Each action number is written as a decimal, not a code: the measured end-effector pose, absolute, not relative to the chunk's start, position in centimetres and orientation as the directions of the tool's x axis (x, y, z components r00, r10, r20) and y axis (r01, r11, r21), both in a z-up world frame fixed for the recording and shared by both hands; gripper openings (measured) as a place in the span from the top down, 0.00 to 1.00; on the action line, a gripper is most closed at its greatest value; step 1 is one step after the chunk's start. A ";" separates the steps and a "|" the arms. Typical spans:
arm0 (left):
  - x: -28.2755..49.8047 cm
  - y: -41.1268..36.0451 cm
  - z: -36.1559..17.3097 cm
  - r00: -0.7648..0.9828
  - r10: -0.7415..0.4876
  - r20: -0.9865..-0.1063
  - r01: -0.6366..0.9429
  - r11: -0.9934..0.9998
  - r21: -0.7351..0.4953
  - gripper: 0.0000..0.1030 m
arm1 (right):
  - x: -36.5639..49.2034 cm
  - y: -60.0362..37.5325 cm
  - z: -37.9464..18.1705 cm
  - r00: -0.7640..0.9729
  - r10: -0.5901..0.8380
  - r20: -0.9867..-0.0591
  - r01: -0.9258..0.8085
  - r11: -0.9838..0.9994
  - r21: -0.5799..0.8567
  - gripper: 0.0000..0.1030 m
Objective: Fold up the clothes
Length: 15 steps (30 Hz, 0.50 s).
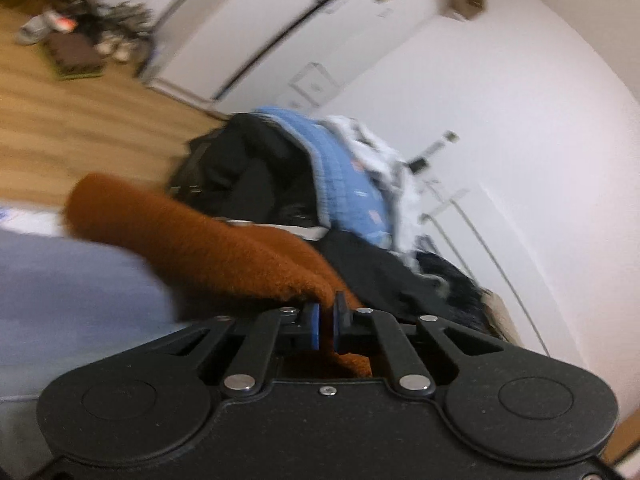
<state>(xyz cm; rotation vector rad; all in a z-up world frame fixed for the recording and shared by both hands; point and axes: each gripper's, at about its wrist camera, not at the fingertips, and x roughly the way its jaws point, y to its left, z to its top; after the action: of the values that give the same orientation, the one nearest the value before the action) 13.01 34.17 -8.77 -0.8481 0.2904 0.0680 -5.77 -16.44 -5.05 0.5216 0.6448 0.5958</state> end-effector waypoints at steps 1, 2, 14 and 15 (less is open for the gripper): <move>13.2 33.4 -7.9 0.962 -0.082 -0.262 -0.137 0.682 -0.718 0.95 | -5.8 -16.5 -5.0 0.647 0.652 -0.394 -0.345 0.712 0.612 0.46; 13.3 32.5 -6.9 0.963 -0.109 -0.246 -0.099 0.704 -0.703 0.95 | -5.8 -16.5 -4.9 0.648 0.652 -0.393 -0.346 0.712 0.611 0.46; 9.6 17.0 -0.4 0.832 -0.511 -0.218 0.386 0.814 -0.434 0.95 | -5.9 -18.0 -3.6 0.684 0.635 -0.359 -0.336 0.711 0.618 0.46; 9.0 15.9 -0.5 0.815 -0.531 -0.231 0.409 0.810 -0.420 0.95 | -5.9 -18.2 -3.4 0.689 0.632 -0.354 -0.333 0.710 0.621 0.46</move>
<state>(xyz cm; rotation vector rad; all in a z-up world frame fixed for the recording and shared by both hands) 8.99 15.86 -0.48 -0.3642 0.3499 -0.5138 -5.87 -18.21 -3.45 0.5508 0.5904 0.5712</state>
